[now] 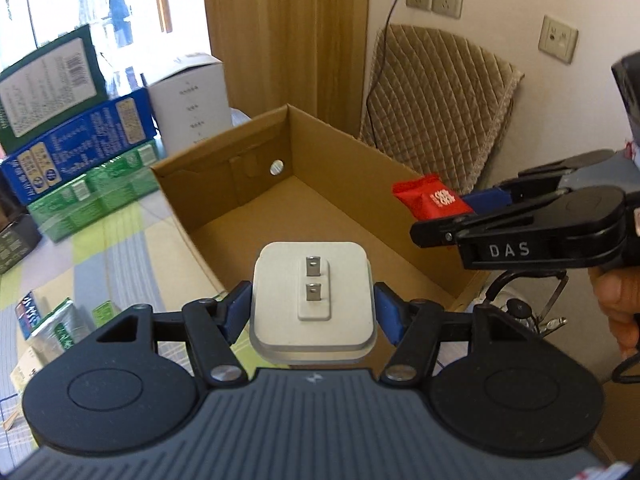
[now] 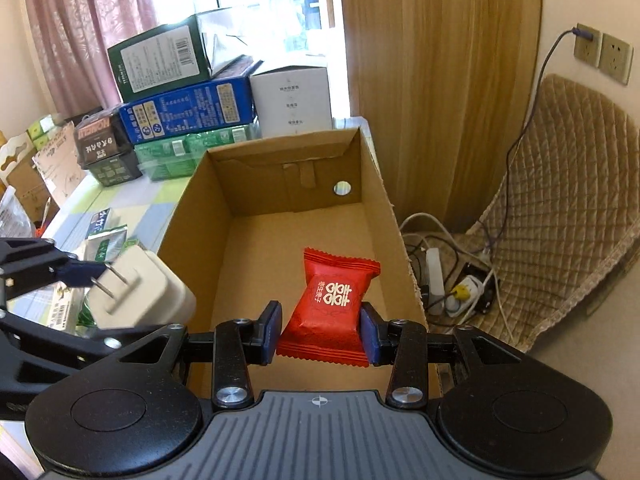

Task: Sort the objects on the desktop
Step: 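Carry the plug and candy packet with both tools over the cardboard box, then open both tools to drop the plug and candy packet into the box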

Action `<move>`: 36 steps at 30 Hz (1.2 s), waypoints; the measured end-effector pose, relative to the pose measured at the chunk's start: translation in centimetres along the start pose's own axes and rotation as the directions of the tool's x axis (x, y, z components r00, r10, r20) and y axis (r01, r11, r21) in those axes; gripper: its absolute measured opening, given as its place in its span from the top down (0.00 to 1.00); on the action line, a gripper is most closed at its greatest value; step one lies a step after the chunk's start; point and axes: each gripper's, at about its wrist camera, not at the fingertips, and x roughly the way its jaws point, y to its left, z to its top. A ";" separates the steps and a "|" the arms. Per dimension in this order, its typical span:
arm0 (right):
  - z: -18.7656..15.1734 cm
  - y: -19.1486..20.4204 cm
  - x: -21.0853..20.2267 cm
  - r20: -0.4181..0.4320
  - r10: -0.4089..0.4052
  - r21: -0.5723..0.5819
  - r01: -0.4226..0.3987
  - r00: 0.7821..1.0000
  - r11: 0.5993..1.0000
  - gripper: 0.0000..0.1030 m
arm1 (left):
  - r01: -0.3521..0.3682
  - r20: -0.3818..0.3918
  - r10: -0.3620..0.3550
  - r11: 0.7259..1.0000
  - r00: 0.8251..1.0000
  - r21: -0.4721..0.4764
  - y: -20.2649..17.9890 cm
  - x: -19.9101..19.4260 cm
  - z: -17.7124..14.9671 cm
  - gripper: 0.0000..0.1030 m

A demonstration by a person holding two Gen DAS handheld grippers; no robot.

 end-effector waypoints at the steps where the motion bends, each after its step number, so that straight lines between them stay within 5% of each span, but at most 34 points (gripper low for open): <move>1: 0.0 -0.1 0.2 -0.004 0.002 0.003 -0.002 1.000 1.000 0.63 | 0.002 -0.005 -0.002 1.000 1.000 0.005 -0.1 0.5 0.0 0.42; 18: -0.8 -0.6 2.2 -0.043 -0.002 0.017 0.002 0.999 1.000 0.63 | 0.025 -0.053 -0.021 0.997 0.998 0.072 -0.7 4.1 -0.6 0.41; 30: -0.8 0.3 2.6 -0.046 0.017 0.011 -0.017 0.999 1.000 0.62 | -0.021 -0.001 0.021 0.999 1.000 0.050 1.0 1.5 -0.9 0.39; 32: -0.7 0.2 2.7 -0.042 0.026 0.031 -0.025 0.999 0.999 0.32 | -0.031 0.010 0.030 0.999 0.999 0.041 1.4 0.9 -1.0 0.39; 36: -0.7 0.4 1.8 -0.011 0.025 0.031 -0.025 1.000 0.999 0.24 | -0.044 0.032 0.043 0.999 0.999 0.015 2.3 -0.6 -1.5 0.34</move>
